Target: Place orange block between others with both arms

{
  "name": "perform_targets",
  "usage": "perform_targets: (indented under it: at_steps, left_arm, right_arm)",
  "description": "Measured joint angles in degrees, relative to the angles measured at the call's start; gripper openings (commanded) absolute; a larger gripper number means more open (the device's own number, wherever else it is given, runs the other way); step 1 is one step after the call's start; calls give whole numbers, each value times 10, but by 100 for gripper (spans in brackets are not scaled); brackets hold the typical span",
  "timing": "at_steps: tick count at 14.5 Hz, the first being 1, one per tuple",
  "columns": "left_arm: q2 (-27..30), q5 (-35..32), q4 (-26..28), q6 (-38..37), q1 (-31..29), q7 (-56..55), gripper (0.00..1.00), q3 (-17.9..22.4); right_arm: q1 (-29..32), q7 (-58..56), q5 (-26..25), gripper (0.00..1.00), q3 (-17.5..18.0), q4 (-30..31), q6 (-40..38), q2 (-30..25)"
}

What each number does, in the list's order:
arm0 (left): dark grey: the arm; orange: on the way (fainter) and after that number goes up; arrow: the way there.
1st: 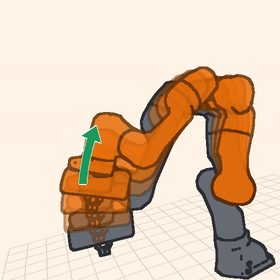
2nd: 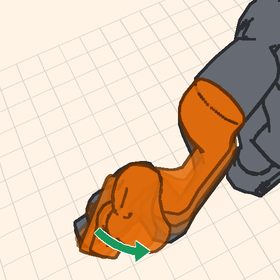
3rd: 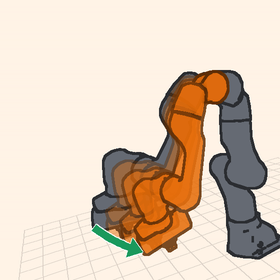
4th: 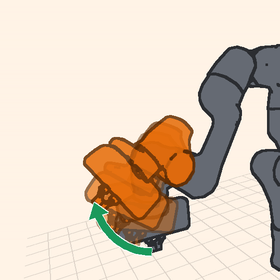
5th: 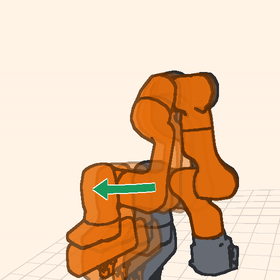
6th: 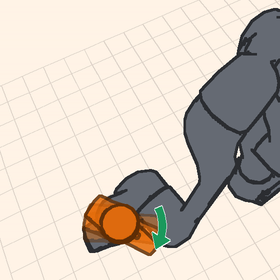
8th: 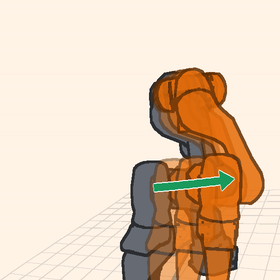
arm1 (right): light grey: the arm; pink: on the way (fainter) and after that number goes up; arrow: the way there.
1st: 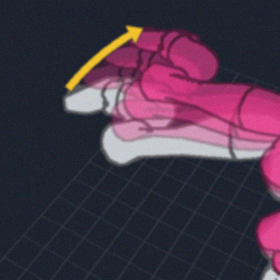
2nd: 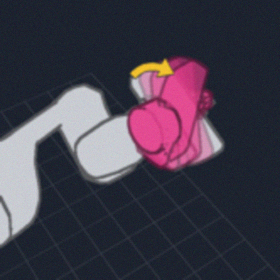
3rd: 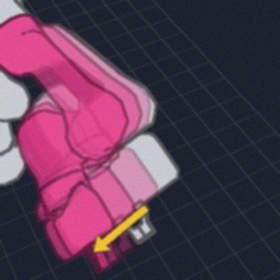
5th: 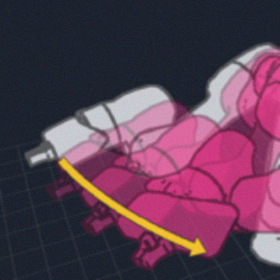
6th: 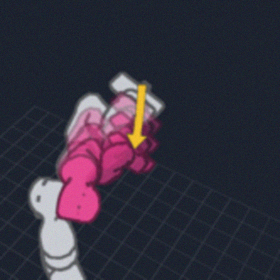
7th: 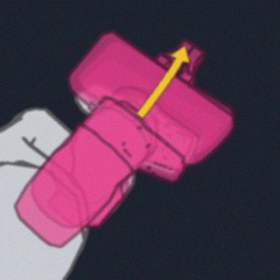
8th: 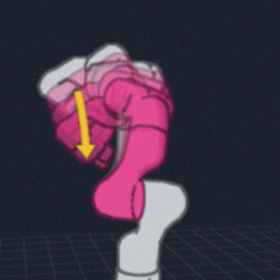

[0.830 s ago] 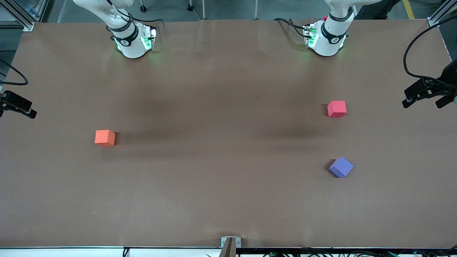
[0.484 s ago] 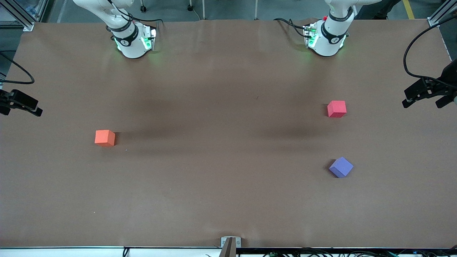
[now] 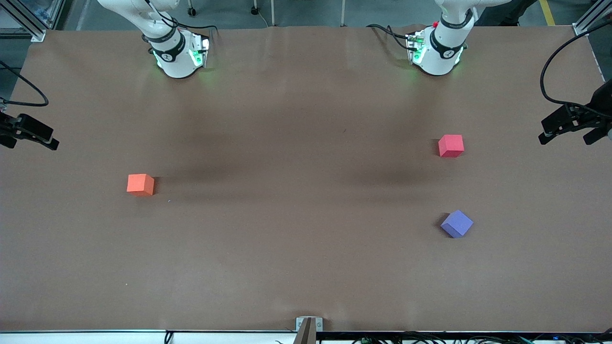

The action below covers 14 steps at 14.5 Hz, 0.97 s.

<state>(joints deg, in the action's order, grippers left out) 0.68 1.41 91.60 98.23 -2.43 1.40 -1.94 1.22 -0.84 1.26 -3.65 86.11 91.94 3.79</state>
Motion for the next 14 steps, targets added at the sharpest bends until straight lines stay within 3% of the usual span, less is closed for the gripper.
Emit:
perform_targets:
  at_steps: [3, 8, 14]
  left_arm:
    - [0, 0, 0, -1, 0, 0, 100, 0]
    - [-1, 0, 0, -1, 0, 0, 100, 0]
    - [-1, 0, 0, -1, -1, 0, 100, 0]
  right_arm:
    - [3, 0, -5, 100, -4, 46, 39, 33]
    - [18, -3, -14, 100, -7, 138, 173, 142]
    - [26, -39, -15, 100, -6, 149, 200, 246]
